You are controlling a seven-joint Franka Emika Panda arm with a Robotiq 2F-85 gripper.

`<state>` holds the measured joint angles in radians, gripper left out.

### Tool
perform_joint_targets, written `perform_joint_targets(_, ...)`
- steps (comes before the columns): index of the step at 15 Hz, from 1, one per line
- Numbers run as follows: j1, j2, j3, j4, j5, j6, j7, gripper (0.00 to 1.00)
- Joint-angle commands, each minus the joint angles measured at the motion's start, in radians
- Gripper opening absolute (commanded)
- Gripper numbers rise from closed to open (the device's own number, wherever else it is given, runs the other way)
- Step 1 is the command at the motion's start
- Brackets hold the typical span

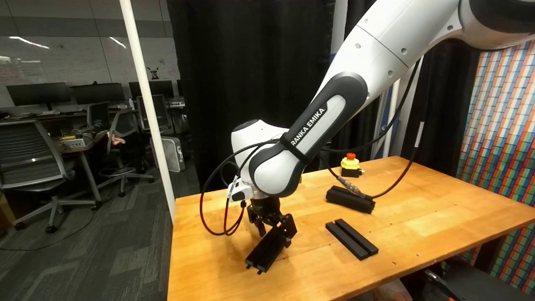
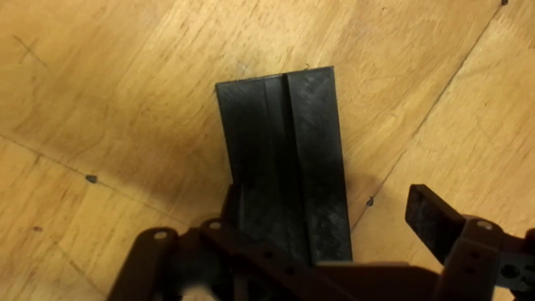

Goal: Connect the black pads

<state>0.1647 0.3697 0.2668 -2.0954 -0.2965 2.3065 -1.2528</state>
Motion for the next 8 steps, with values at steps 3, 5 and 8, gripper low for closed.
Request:
perform_joint_targets(3,-0.046,-0.063,0.002,-0.066,0.03,0.091,-0.143,1.0)
perform_joint_targets(5,-0.057,-0.062,0.004,-0.064,0.052,0.099,-0.178,1.0)
perform_joint_targets(8,-0.082,-0.057,0.011,-0.06,0.113,0.123,-0.246,1.0)
